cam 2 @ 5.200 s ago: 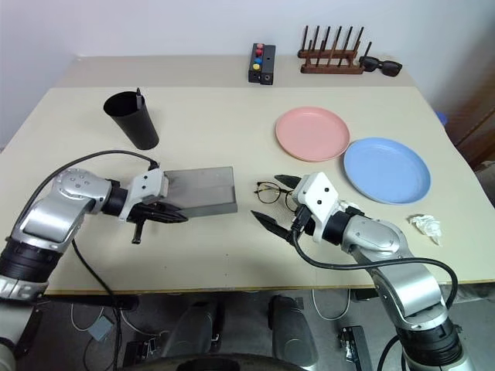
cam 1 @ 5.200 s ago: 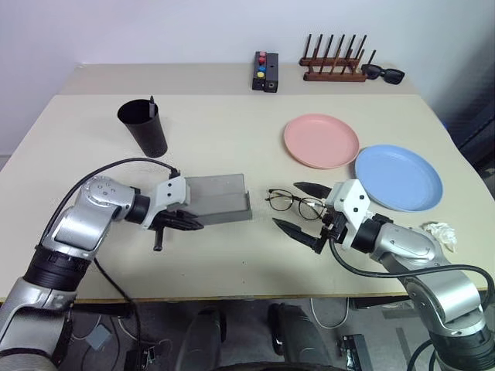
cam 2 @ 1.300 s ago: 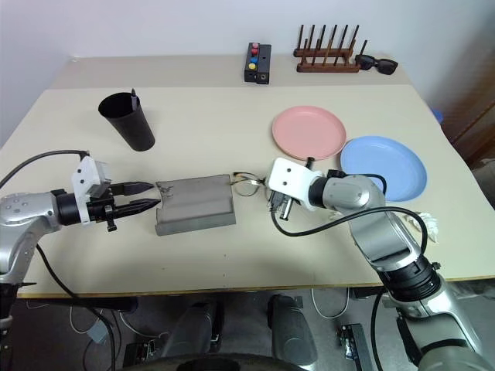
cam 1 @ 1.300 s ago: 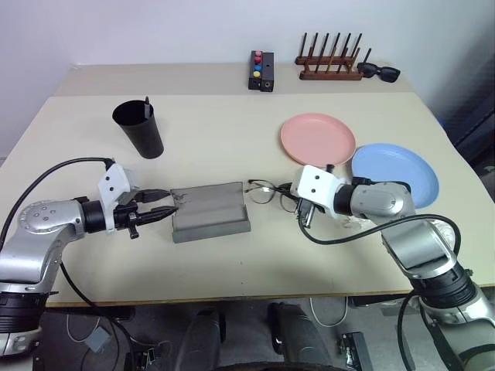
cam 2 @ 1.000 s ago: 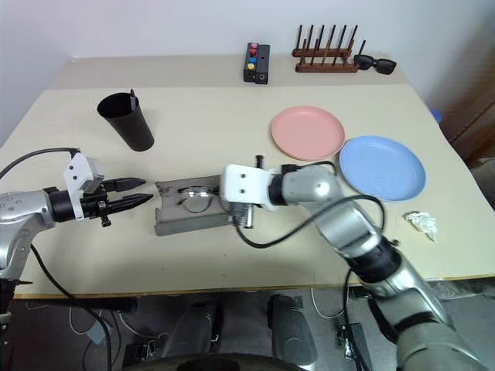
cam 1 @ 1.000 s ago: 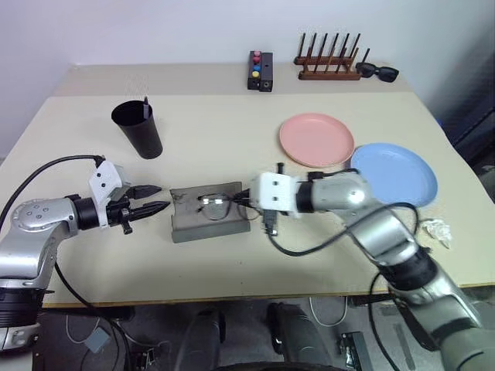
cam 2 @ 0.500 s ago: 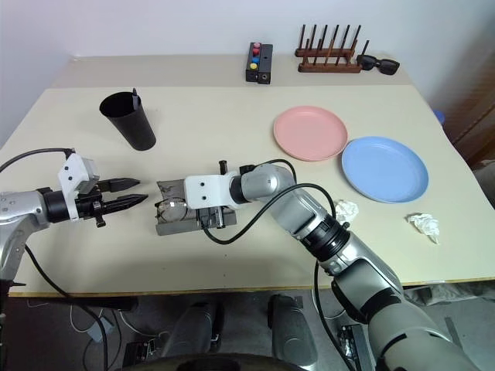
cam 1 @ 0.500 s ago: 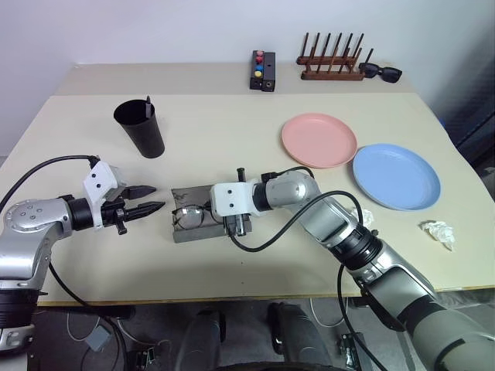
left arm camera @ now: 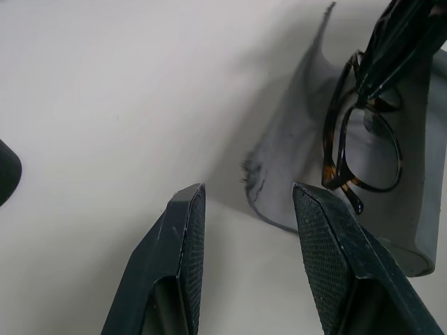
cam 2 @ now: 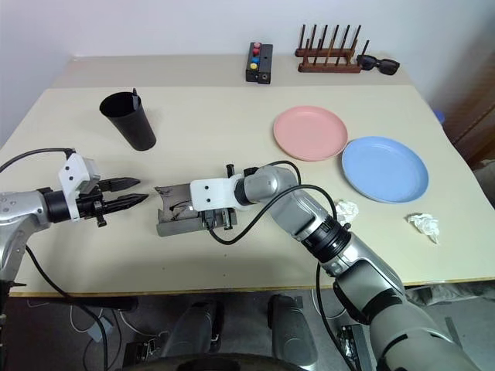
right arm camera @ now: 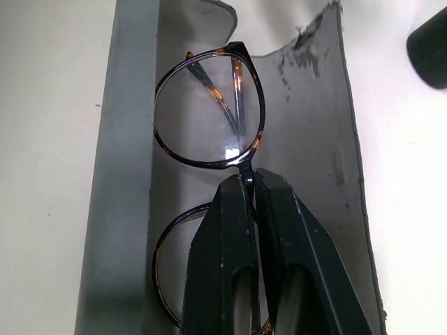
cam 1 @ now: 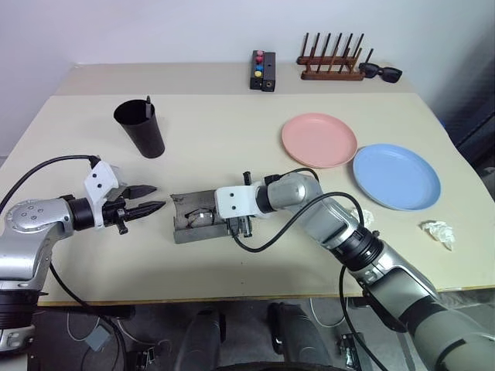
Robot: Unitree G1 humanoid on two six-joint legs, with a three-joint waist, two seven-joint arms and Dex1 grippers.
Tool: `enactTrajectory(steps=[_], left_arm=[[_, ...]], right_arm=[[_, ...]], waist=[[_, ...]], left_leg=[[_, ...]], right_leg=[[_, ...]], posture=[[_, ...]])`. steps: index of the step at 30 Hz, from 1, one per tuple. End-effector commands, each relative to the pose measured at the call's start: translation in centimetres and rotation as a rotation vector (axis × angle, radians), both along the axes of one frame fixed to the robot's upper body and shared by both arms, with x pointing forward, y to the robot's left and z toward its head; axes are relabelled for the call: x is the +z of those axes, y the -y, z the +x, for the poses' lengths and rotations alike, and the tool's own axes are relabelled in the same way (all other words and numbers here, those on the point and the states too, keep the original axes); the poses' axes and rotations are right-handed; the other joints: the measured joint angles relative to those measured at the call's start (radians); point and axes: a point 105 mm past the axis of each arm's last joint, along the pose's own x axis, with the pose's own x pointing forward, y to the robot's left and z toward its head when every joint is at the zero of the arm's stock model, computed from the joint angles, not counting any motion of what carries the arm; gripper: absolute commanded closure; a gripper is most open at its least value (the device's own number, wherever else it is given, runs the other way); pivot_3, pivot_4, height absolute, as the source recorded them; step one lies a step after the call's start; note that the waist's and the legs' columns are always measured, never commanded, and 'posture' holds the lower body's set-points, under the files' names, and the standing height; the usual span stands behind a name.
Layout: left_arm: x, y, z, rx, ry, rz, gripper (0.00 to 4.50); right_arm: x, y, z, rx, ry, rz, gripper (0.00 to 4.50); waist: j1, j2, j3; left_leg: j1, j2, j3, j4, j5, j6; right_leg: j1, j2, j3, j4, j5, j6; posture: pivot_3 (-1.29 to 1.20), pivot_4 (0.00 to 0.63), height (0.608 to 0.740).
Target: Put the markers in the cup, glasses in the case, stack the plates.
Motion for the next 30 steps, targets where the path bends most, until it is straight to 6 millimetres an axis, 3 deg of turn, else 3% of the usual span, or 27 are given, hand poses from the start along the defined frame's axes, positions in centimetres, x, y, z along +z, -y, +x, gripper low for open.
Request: enactTrajectory(steps=[1,4,9,15,19,22,24,26,28,30], left_arm=[[1.1,0.5,0.2,-0.02,0.051,0.008,2.52],[1.1,0.6,0.3,-0.023,0.052,0.008,2.52],[1.2,0.7,0.5,-0.021,0.059,0.005,2.52],[2.8,1.2,1.0,-0.018,0.081,-0.067,2.52],[3.2,1.4,1.5,-0.011,0.092,-0.078,2.52],[3.6,1.5,2.3,0.018,0.099,-0.099,1.74],[3.9,1.6,3.0,0.039,0.126,-0.092,0.8],[3.9,2.0,3.6,0.044,0.155,-0.069,0.01],[3.6,2.5,4.0,0.045,0.154,-0.061,0.01],[3.4,3.2,4.1,0.02,0.145,-0.067,0.58]], right_arm=[[0.8,-0.3,-0.8,0.036,0.008,0.012,4.47],[0.9,-0.4,-1.1,0.047,-0.002,0.015,3.52],[2.5,-0.4,-0.5,0.022,0.032,0.07,1.12],[5.8,0.0,-1.2,0.052,0.034,0.174,1.12],[6.5,0.1,-1.3,0.032,0.04,0.224,1.12],[6.7,0.5,-1.0,0.002,0.047,0.246,1.09],[6.8,0.8,-1.0,-0.021,0.043,0.266,1.09],[6.7,1.5,-0.9,-0.052,0.04,0.281,1.62],[6.6,2.1,-0.9,-0.081,0.04,0.286,1.62],[6.4,2.7,-1.0,-0.105,0.04,0.29,1.64]], waist=[[0.0,0.0,0.0],[-0.001,0.0,0.0],[-0.001,0.0,0.0],[0.001,0.0,0.0],[-0.001,0.0,0.0],[-0.001,0.0,0.0],[0.001,0.0,0.0],[0.003,0.0,0.0],[0.002,0.0,0.0],[0.002,0.0,0.0]], left_leg=[[0.0,0.0,0.0,0.0,0.0,0.0],[0.0,0.0,0.0,0.0,0.0,0.0],[0.0,0.0,0.0,0.0,0.0,0.0],[0.0,0.0,0.0,0.0,0.0,0.0],[0.0,0.0,0.0,0.0,0.0,0.0],[0.0,0.0,0.0,0.0,0.0,0.0],[0.0,0.0,0.0,0.0,0.0,0.0],[0.0,0.0,-0.001,0.0,0.0,0.0],[0.0,-0.001,0.0,0.0,0.0,0.0],[0.0,-0.002,0.0,0.0,0.0,0.0]], right_leg=[[0.0,0.0,0.0,0.0,0.0,0.0],[0.0,0.0,0.0,0.0,0.0,0.0],[0.0,0.0,0.0,0.0,0.0,0.0],[0.0,0.0,0.0,0.0,0.0,0.0],[0.0,0.0,0.0,0.0,0.0,0.0],[0.0,0.0,0.0,0.0,0.0,0.0],[0.0,0.0,0.0,0.0,0.0,0.0],[0.0,0.0,0.0,0.0,0.0,0.0],[0.0,-0.001,0.0,0.0,0.0,0.0],[0.0,-0.001,0.0,0.0,0.0,0.001]], posture=[[0.0,0.15,0.735],[0.0,0.15,0.735],[0.0,0.15,0.735],[0.0,0.15,0.735],[0.0,0.15,0.735],[0.0,0.15,0.735],[0.0,0.15,0.735],[0.0,0.15,0.735],[0.0,0.15,0.735],[0.0,0.15,0.735]])
